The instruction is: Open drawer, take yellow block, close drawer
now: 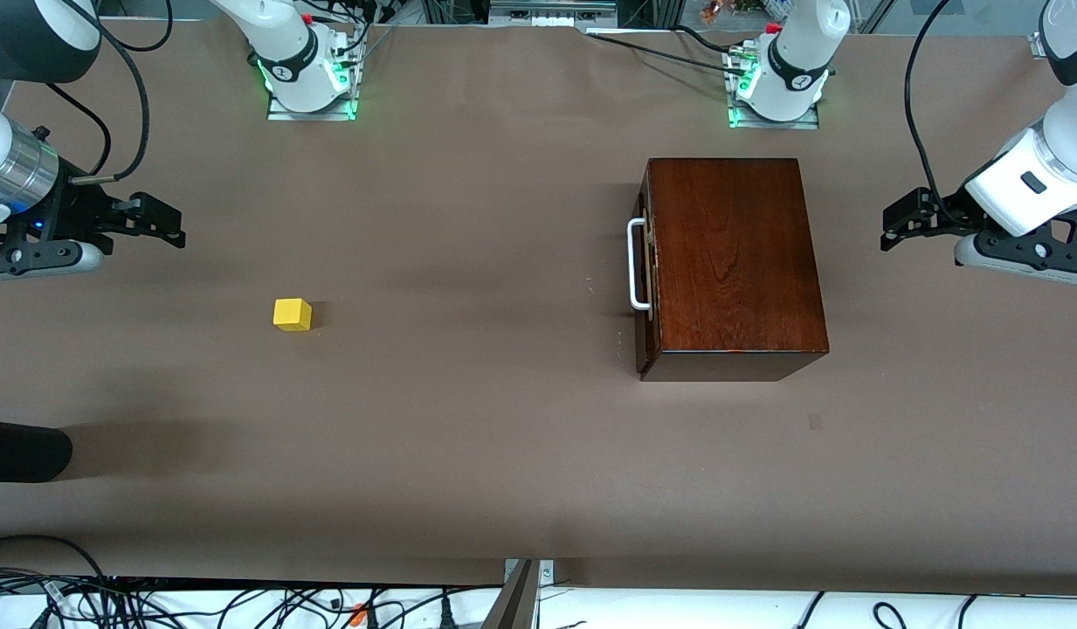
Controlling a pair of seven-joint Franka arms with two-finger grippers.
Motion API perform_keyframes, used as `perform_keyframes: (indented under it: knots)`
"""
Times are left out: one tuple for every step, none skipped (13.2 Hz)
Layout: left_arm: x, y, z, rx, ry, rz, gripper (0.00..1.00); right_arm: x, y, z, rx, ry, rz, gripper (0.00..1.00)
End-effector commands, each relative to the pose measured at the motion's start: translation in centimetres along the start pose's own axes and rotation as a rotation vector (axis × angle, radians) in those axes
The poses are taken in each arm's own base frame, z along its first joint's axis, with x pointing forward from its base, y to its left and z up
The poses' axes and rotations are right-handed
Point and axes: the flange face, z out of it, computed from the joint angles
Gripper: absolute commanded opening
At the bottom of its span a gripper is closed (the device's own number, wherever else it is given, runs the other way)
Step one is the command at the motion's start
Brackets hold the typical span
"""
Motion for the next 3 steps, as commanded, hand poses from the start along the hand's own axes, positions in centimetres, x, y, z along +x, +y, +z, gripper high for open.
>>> perform_keyframes:
  knots:
    - [-0.2, -0.08, -0.47, 0.013, -0.008, 0.022, 1.0, 0.05, 0.09, -0.55, -0.005, 0.0, 0.011, 1.0]
    - [-0.11, -0.11, -0.32, 0.014, -0.01, 0.022, 1.0, 0.05, 0.09, -0.55, -0.005, 0.0, 0.011, 1.0]
    - [0.04, -0.22, -0.04, 0.014, -0.014, 0.022, 1.0, 0.05, 0.09, -0.55, -0.005, 0.0, 0.011, 1.0]
